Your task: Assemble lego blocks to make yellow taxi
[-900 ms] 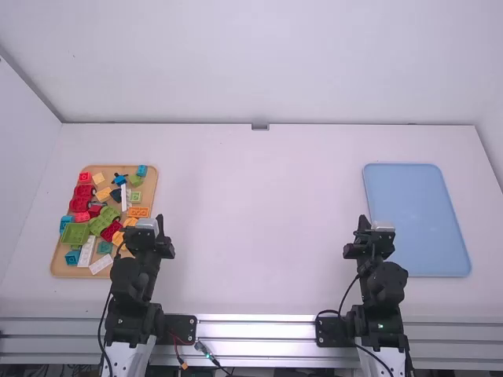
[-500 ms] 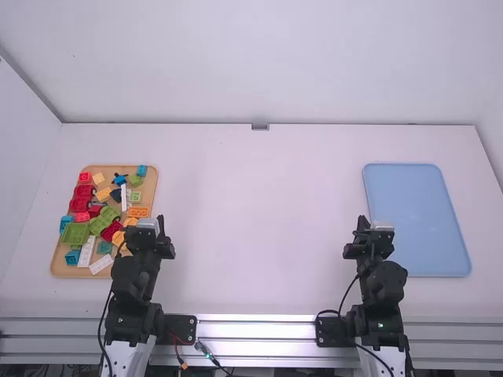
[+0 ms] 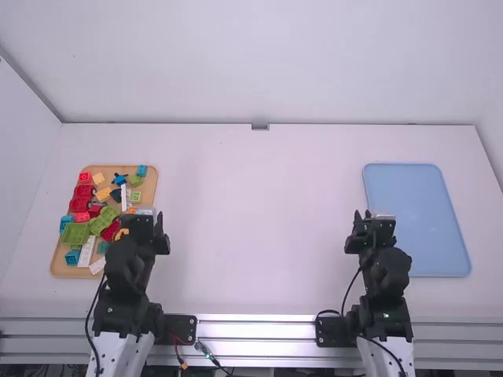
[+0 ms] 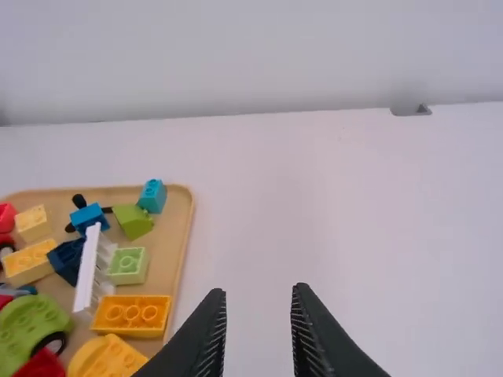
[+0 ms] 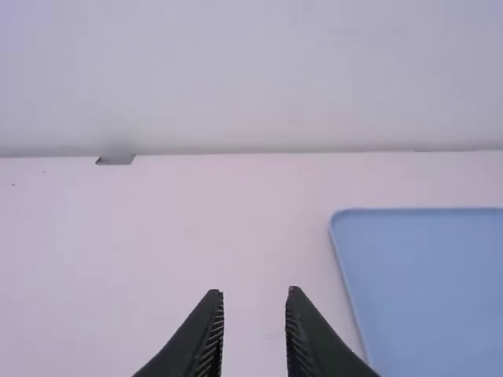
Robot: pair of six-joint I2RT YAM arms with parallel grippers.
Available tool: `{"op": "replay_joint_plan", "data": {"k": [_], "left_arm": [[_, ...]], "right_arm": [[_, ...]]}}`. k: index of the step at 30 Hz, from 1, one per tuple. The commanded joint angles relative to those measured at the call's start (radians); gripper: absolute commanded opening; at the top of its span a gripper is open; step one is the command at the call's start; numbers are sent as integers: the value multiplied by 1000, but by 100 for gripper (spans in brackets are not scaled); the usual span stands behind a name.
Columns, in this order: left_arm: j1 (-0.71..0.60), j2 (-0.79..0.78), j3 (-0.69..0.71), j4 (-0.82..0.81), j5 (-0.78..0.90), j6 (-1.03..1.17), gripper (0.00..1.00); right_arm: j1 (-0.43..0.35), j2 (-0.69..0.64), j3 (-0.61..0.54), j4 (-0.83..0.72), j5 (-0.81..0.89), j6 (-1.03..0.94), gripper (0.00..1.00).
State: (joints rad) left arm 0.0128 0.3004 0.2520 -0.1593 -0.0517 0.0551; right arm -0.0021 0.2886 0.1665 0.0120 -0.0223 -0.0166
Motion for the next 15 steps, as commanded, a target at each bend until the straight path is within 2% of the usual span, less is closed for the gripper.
{"op": "replay_joint_plan", "data": {"k": [1,8,15], "left_arm": [[27,60,72,-20,-29,50,28],[112,262,242,-130,4,178,41],[197,531,445,-277,-14,380,55]], "right_arm": [[6,56,64,4,-9,-7,28],[20,216,168,15,-21,-15,41],[56,390,281,47,-36,-35,55]]}}
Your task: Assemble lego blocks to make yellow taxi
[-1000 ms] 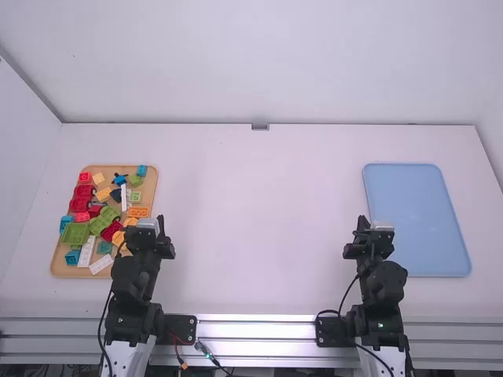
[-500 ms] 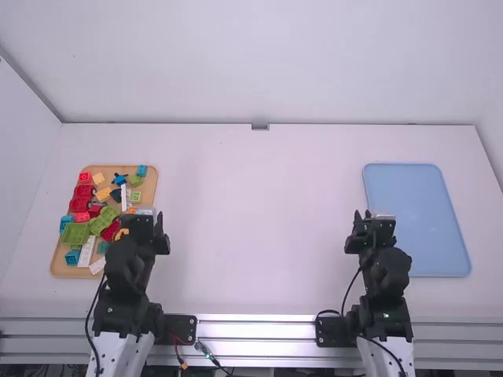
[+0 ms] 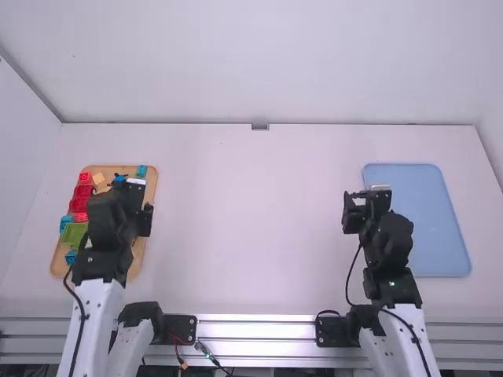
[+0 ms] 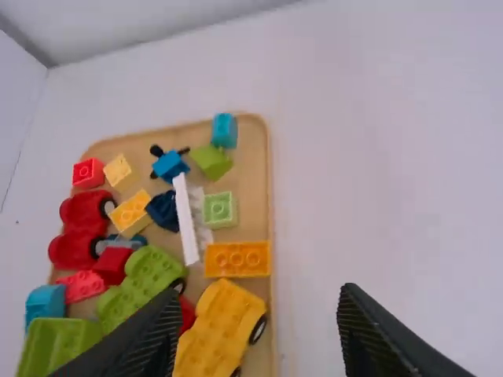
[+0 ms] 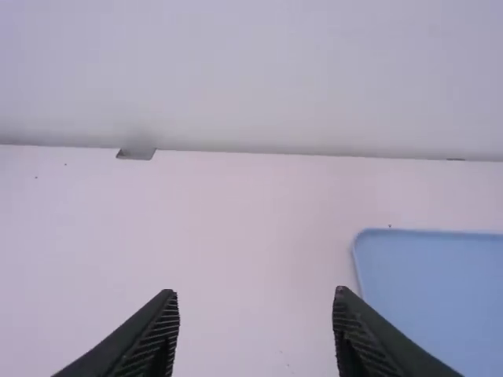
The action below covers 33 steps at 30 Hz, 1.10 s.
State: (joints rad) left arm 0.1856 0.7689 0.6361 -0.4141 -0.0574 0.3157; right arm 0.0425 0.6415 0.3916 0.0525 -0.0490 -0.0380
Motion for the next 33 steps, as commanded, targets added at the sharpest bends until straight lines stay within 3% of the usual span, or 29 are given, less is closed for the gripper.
{"op": "replay_joint_plan", "data": {"k": [1,17,33], "left_arm": [[34,102,90,-45,-11,147,57],[258,723,512,-392,29,574,86],[330,958,553,-349,96,775,99]], "right_arm": [[16,60,71,12,-11,-19,57],[75,408,297,122,-41,-23,85],[125,570,403,175,-54,-11,99]]}}
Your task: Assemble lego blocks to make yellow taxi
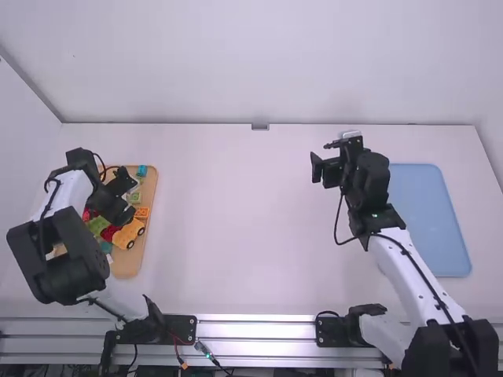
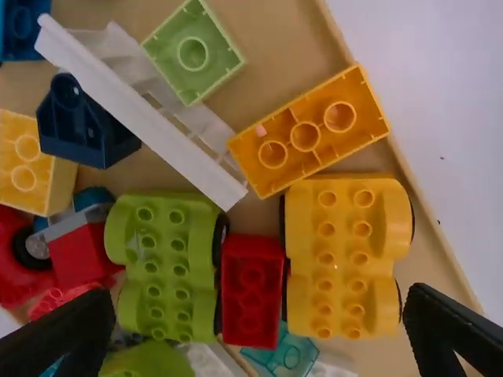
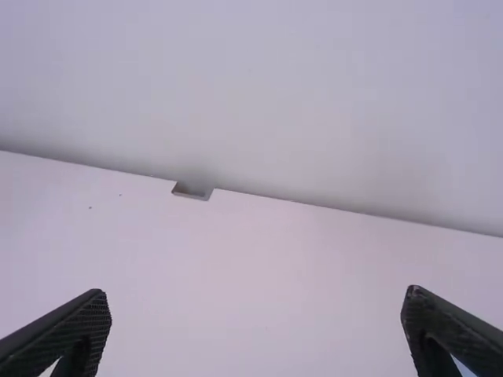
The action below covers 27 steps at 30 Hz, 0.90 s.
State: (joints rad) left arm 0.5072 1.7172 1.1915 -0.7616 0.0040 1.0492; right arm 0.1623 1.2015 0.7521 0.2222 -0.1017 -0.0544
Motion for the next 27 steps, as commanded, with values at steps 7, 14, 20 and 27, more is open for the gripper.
{"op": "replay_joint_plan", "data": {"k": [7,14,20,27], "left_arm": [[10,58,-25,14,71,45,99],[9,100,-25,7,60,-56,99],[3,101,-47,-5,98,-73,100],[5,101,-114,41,108,-31,99]], "right_arm": [[0,16,46,6,-6,6,99],[7,16,46,10,-6,6,99],[7,16,46,17,-3,6,99],[7,16,46,31,-6,6,99]]}}
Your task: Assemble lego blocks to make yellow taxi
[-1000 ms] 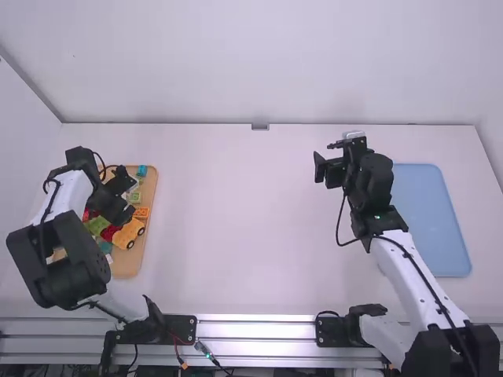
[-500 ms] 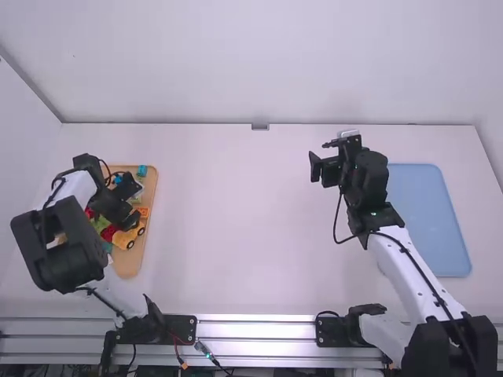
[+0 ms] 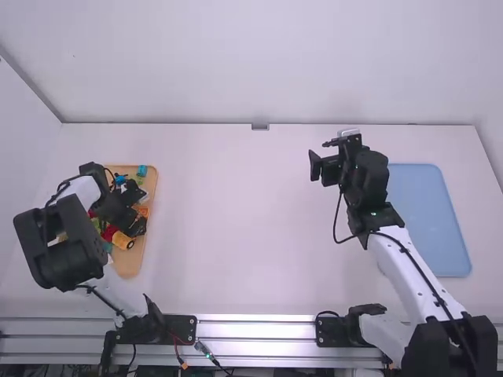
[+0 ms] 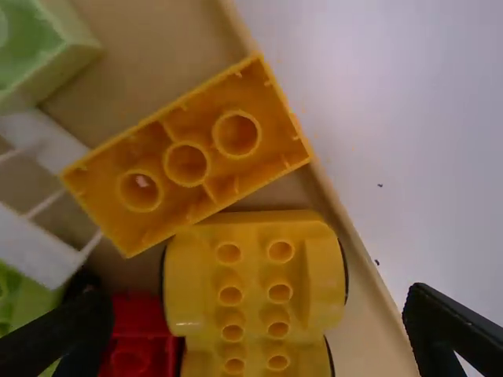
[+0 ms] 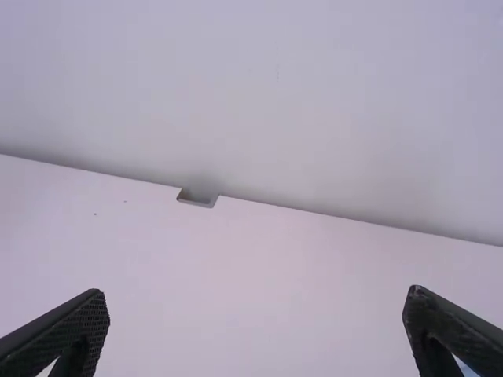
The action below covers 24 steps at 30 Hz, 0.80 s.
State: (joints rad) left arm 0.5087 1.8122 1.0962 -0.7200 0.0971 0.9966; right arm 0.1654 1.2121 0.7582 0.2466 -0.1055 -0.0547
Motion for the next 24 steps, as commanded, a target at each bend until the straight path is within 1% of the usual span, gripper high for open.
{"op": "replay_joint_plan", "data": {"k": [1,5,9,14,17,19,21,23,24], "left_arm": [[1,6,-26,8,16,23,98],[2,6,-53,55,16,31,97],[2,6,-74,94,19,60,88],[2,6,-76,99,17,60,85],[2,6,-76,99,18,60,79],[2,6,-76,106,17,60,72],[2,6,-76,103,19,75,72],[2,6,-77,97,19,86,69],[2,6,-80,100,19,85,69]], "right_arm": [[4,5,40,8,-2,7,99],[4,5,40,8,-2,7,99],[4,5,40,8,-2,7,99],[4,5,40,8,-2,6,99],[4,5,40,11,-2,6,99],[4,5,40,12,-2,6,99],[4,5,40,12,-2,6,99],[4,5,40,11,-2,6,99],[4,5,40,11,-2,6,99]]}}
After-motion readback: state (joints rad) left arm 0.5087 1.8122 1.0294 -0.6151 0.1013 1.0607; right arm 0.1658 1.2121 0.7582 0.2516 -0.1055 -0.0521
